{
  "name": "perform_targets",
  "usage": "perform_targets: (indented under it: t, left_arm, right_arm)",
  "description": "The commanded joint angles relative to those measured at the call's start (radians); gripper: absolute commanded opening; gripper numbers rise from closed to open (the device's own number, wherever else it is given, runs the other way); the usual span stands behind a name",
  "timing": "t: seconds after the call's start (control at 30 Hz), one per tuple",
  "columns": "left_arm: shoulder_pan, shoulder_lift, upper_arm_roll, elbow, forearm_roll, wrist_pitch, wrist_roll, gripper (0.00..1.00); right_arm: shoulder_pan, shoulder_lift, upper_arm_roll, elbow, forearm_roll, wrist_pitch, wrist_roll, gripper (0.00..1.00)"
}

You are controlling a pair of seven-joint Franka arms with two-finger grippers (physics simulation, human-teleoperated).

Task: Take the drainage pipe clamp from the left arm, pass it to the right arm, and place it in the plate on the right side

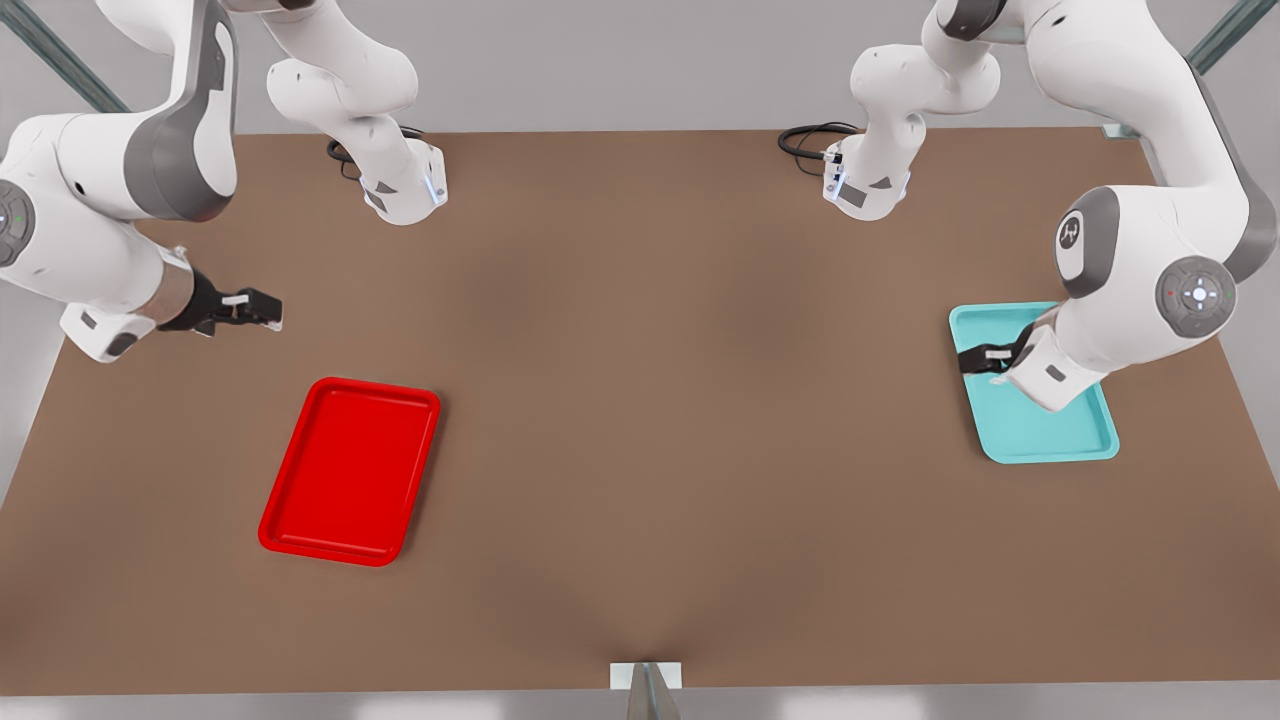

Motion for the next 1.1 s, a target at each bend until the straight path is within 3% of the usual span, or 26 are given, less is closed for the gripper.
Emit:
perform_targets:
  t: [0.0, 0.07, 0.13, 0.2, 0.23, 0.33, 0.47, 0.67, 1.03, 1.07]
  left_arm:
    - [0.000, -0.001, -0.001, 0.000, 0.000, 0.061, -0.012, 1.00]
    - [0.000, 0.010, 0.010, -0.001, 0.003, 0.066, -0.014, 1.00]
    - [0.060, 0.137, 0.093, -0.007, 0.006, 0.219, -0.012, 1.00]
    - [0.151, 0.237, 0.107, -0.007, -0.011, 0.311, -0.009, 1.00]
    - [0.174, 0.244, 0.126, -0.035, -0.015, 0.367, 0.014, 1.00]
    - [0.243, 0.269, 0.157, -0.143, -0.035, 0.519, 0.037, 1.00]
    - [0.258, 0.221, 0.235, -0.435, -0.032, 0.805, 0.040, 1.00]
    - [0.338, 0.261, 0.235, -0.495, -0.178, 0.906, 0.245, 1.00]
    - [0.376, 0.295, 0.237, -0.602, -0.184, 0.971, 0.347, 1.00]
    - [0.376, 0.295, 0.237, -0.604, -0.184, 0.963, 0.347, 0.81]
  right_arm:
    - [-0.002, 0.000, -0.002, 0.002, 0.001, 0.071, -0.047, 1.00]
    - [-0.007, 0.001, -0.005, -0.001, -0.014, 0.058, -0.047, 1.00]
    - [-0.013, 0.000, -0.008, -0.001, -0.016, 0.042, -0.047, 1.00]
    - [-0.040, 0.000, 0.001, -0.004, -0.017, 0.024, -0.079, 1.00]
    - [-0.147, 0.003, 0.093, -0.004, -0.016, 0.005, -0.103, 1.00]
    - [-0.139, 0.006, 0.108, -0.003, -0.025, 0.010, -0.100, 1.00]
    - [-0.134, 0.017, 0.104, -0.001, -0.023, 0.010, -0.085, 1.00]
    - [-0.120, 0.017, 0.110, -0.003, -0.025, 0.004, -0.088, 1.00]
    - [-0.117, 0.018, 0.110, -0.007, -0.023, -0.001, -0.086, 1.00]
    - [-0.117, 0.018, 0.110, -0.007, -0.023, -0.001, -0.086, 1.00]
